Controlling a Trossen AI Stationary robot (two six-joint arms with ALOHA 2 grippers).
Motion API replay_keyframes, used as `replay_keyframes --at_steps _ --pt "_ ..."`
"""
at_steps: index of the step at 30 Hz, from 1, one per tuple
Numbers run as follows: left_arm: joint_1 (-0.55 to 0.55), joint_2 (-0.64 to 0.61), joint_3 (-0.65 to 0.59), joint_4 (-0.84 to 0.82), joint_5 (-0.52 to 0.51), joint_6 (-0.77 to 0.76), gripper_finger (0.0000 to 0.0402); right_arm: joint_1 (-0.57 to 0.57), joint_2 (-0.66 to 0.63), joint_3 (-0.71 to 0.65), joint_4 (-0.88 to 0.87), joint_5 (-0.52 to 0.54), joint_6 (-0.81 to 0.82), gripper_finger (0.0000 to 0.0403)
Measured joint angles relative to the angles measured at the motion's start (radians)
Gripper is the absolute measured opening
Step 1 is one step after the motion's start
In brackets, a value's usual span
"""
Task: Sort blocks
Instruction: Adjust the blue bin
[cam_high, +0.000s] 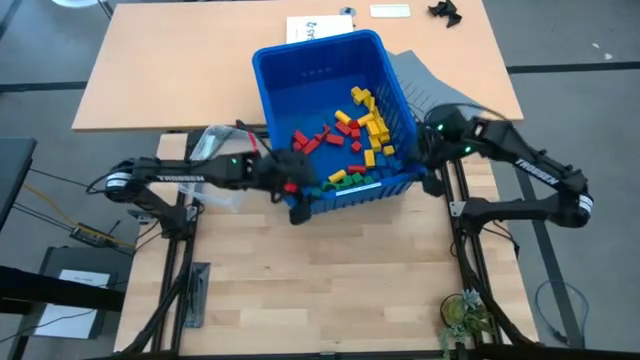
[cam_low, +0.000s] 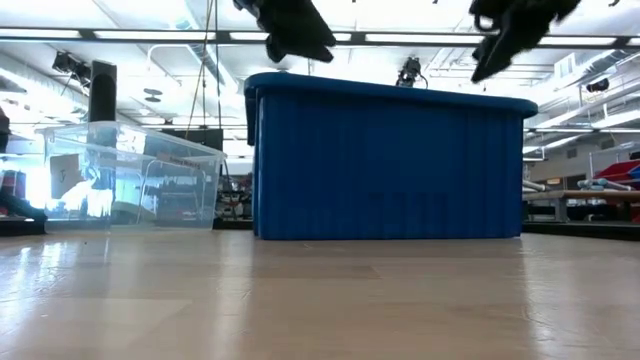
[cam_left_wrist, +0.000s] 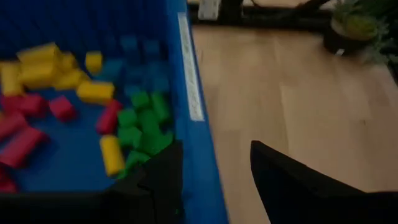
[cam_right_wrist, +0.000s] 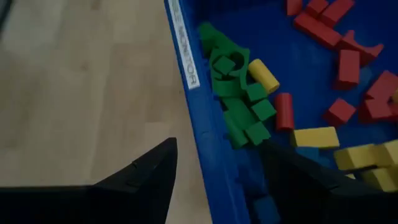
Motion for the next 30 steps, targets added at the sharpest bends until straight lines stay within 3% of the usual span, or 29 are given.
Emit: replay_keyframes --at_steps 6,14,18,22,30 --pt "-0.050 0.052 0.000 -0.100 -0.153 -0.039 0.0195 0.057 0.003 -0.132 0.106 0.071 -0.030 0.0229" --pt "-0.050 0.124 -0.001 -0.110 -0.158 -0.013 0.0176 0.104 0.040 -0.174 0.138 0.183 -0.029 0.0226" --pt "-0.056 0.137 0.000 -0.098 -0.206 -0.007 0.0105 0.133 0.045 -0.174 0.142 0.240 -0.025 0.0180" --pt "-0.072 0.139 0.000 -0.106 -0.289 0.022 0.0098 0.162 0.045 -0.175 0.140 0.311 -0.070 0.0089" --pt "-0.119 0.143 0.045 -0.174 -0.418 0.071 0.0094 0.248 0.045 -0.151 0.136 0.422 -0.028 0.0089"
